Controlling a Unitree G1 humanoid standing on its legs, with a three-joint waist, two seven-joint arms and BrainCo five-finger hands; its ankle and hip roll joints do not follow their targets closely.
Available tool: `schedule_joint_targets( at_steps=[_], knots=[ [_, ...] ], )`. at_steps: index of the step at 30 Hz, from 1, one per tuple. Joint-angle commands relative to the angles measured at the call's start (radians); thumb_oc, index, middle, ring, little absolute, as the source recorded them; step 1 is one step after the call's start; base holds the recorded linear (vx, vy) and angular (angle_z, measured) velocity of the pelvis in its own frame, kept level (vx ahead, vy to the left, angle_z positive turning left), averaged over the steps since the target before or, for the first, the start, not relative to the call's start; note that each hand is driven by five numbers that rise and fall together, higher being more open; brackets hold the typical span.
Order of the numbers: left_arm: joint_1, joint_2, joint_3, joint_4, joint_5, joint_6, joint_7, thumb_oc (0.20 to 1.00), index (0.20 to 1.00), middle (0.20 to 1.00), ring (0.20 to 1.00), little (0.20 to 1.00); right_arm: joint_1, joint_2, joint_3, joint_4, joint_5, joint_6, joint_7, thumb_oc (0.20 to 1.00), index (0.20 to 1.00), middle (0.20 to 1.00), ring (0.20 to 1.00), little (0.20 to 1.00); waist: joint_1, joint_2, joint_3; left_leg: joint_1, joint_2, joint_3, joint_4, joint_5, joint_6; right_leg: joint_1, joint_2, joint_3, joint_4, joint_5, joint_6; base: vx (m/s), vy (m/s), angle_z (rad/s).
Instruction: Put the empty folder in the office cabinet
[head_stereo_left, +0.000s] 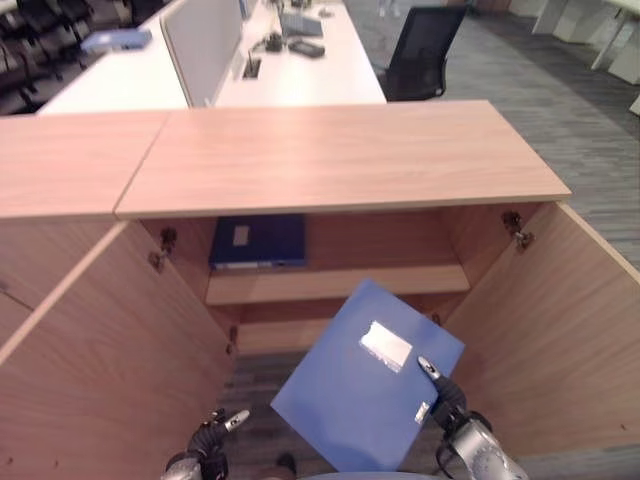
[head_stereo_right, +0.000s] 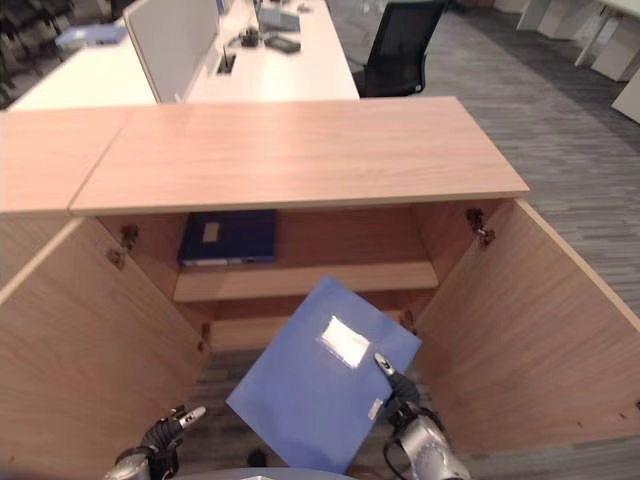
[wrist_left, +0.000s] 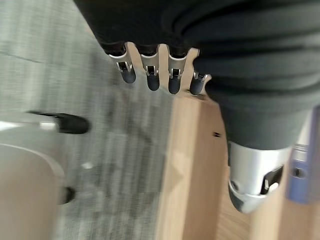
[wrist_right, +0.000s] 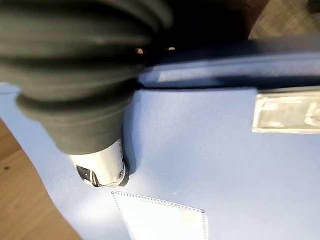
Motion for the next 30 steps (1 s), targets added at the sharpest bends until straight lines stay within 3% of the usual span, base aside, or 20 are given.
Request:
schedule_joint_targets(
  at_steps=[1,2,4,8,11,15,16,19,22,23,25,26,27,28,29,30],
  knots=[
    [-0.022,-0.027,0.013,0.055,-0.033,-0.017,0.006,1.000,1.000,1.000,1.000,1.000,-0.010,-0.018,0.011,-0.055,0.030,-0.012,0.016,0.200,0.200,0.200,0.200,0.200,-0.012,0.003,0.005,-0.067,0.006,0.037,0.038,-0.003,0.068,0.120,0.006,-0.062,-0.105,-0.065,0.038,0.18,0.050,0.13],
    [-0.038,-0.040,0.012,0.151,-0.008,-0.012,-0.008,1.000,1.000,1.000,1.000,1.000,-0.014,-0.022,0.014,-0.040,0.026,-0.009,0.022,0.200,0.200,0.200,0.200,0.200,-0.004,0.004,-0.003,-0.093,-0.017,0.028,-0.073,0.008,0.067,0.134,0.003,-0.058,-0.120,-0.067,0.047,0.18,0.092,0.07],
    [-0.054,-0.050,0.015,0.222,0.004,-0.010,-0.013,1.000,1.000,1.000,1.000,1.000,-0.021,-0.026,0.018,-0.022,0.025,-0.013,0.023,0.200,0.200,0.200,0.200,0.200,0.004,0.019,-0.010,-0.105,-0.020,0.011,-0.224,0.074,0.051,0.150,0.010,-0.056,-0.132,-0.076,0.053,0.23,0.114,-0.07],
    [-0.073,-0.063,0.043,0.398,0.063,-0.007,-0.035,1.000,1.000,1.000,1.000,1.000,-0.041,-0.025,0.018,0.046,0.022,-0.012,0.028,0.200,0.200,0.200,0.200,0.200,0.020,0.044,-0.029,-0.103,-0.017,-0.026,-0.438,0.105,0.036,0.194,0.022,-0.021,-0.149,-0.103,0.066,0.24,0.112,0.15],
    [-0.054,-0.063,0.069,0.475,0.139,-0.002,-0.022,1.000,1.000,1.000,1.000,1.000,-0.023,-0.013,0.028,0.072,-0.003,0.006,0.043,0.200,0.200,0.200,0.200,0.200,0.018,0.064,-0.071,-0.074,-0.001,-0.016,-0.438,0.152,0.017,0.209,0.015,0.001,-0.155,-0.126,0.072,0.34,0.219,-0.52],
    [-0.028,-0.060,0.082,0.498,0.176,-0.004,-0.037,1.000,1.000,1.000,1.000,1.000,-0.024,-0.007,0.035,0.104,-0.038,0.029,0.050,0.200,0.200,0.200,0.200,0.200,0.035,0.063,-0.103,-0.028,-0.022,0.027,-0.438,0.126,0.043,0.217,-0.048,0.023,-0.155,-0.136,0.105,0.30,0.253,-0.74],
    [-0.019,-0.056,0.079,0.516,0.203,0.002,-0.038,1.000,1.000,1.000,1.000,1.000,-0.026,0.004,0.033,0.125,-0.042,0.037,0.050,0.200,0.200,0.200,0.200,0.200,0.040,0.060,-0.116,-0.006,-0.040,0.048,-0.438,0.099,0.067,0.224,-0.089,0.031,-0.151,-0.128,0.129,0.36,0.350,-0.63],
    [-0.016,-0.047,0.073,0.526,0.231,0.007,-0.040,1.000,1.000,1.000,1.000,1.000,-0.020,0.022,0.032,0.131,-0.052,0.048,0.053,0.200,0.200,0.200,0.200,0.200,0.047,0.059,-0.131,0.025,-0.068,0.075,-0.438,0.060,0.097,0.204,-0.142,0.041,-0.106,-0.115,0.164,0.26,0.294,-0.46],
    [-0.016,-0.043,0.070,0.531,0.245,0.010,-0.034,1.000,1.000,1.000,1.000,1.000,-0.012,0.031,0.033,0.128,-0.060,0.055,0.054,0.200,0.200,0.200,0.200,0.200,0.049,0.060,-0.139,0.043,-0.085,0.087,-0.430,0.031,0.113,0.180,-0.171,0.046,-0.052,-0.103,0.183,0.15,0.220,-0.20],
    [-0.020,-0.039,0.066,0.535,0.267,0.013,-0.020,1.000,1.000,1.000,1.000,1.000,-0.003,0.038,0.039,0.111,-0.067,0.056,0.058,0.200,0.200,0.200,0.200,0.200,0.049,0.065,-0.135,0.064,-0.103,0.095,-0.426,0.002,0.131,0.127,-0.197,0.044,0.054,-0.068,0.205,0.08,0.156,-0.19],
    [-0.021,-0.039,0.064,0.536,0.271,0.014,-0.015,1.000,1.000,1.000,1.000,1.000,-0.003,0.040,0.043,0.104,-0.066,0.056,0.062,0.200,0.200,0.200,0.200,0.200,0.047,0.068,-0.128,0.075,-0.106,0.098,-0.424,-0.005,0.139,0.096,-0.202,0.049,0.109,-0.038,0.210,0.05,0.169,-0.23],
    [-0.023,-0.035,0.059,0.533,0.279,0.014,-0.007,1.000,1.000,1.000,1.000,1.000,-0.004,0.036,0.060,0.079,-0.071,0.053,0.068,0.200,0.200,0.200,0.200,0.200,0.041,0.077,-0.099,0.089,-0.109,0.112,-0.422,-0.015,0.154,0.020,-0.210,0.045,0.223,0.038,0.206,0.00,0.178,-0.46],
    [-0.025,-0.032,0.056,0.530,0.278,0.009,-0.003,1.000,1.000,1.000,1.000,1.000,-0.005,0.034,0.068,0.062,-0.073,0.048,0.070,0.200,0.200,0.200,0.200,0.200,0.039,0.084,-0.084,0.098,-0.103,0.123,-0.422,-0.022,0.157,-0.016,-0.221,0.014,0.263,0.061,0.200,0.02,0.199,-0.50],
    [-0.018,-0.039,0.054,0.527,0.270,0.007,-0.007,1.000,1.000,1.000,1.000,1.000,0.001,0.033,0.071,0.038,-0.081,0.043,0.078,0.200,0.200,0.200,0.200,0.200,0.039,0.094,-0.074,0.121,-0.097,0.148,-0.427,-0.037,0.156,-0.041,-0.257,-0.093,0.250,0.069,0.187,0.10,0.113,-0.71],
    [-0.014,-0.040,0.056,0.525,0.270,0.006,-0.008,1.000,1.000,1.000,1.000,1.000,0.005,0.033,0.072,0.032,-0.082,0.044,0.083,0.200,0.200,0.200,0.200,0.200,0.032,0.096,-0.070,0.142,-0.095,0.149,-0.433,-0.051,0.148,-0.038,-0.264,-0.132,0.220,0.042,0.189,0.08,0.053,-0.79],
    [-0.014,-0.038,0.057,0.520,0.270,0.004,-0.012,1.000,1.000,1.000,1.000,1.000,0.007,0.027,0.074,0.020,-0.085,0.045,0.086,0.200,0.200,0.200,0.200,0.200,0.025,0.108,-0.063,0.140,-0.079,0.152,-0.434,-0.040,0.146,-0.050,-0.242,-0.163,0.180,0.034,0.174,0.05,-0.051,-0.72]
  ],
)
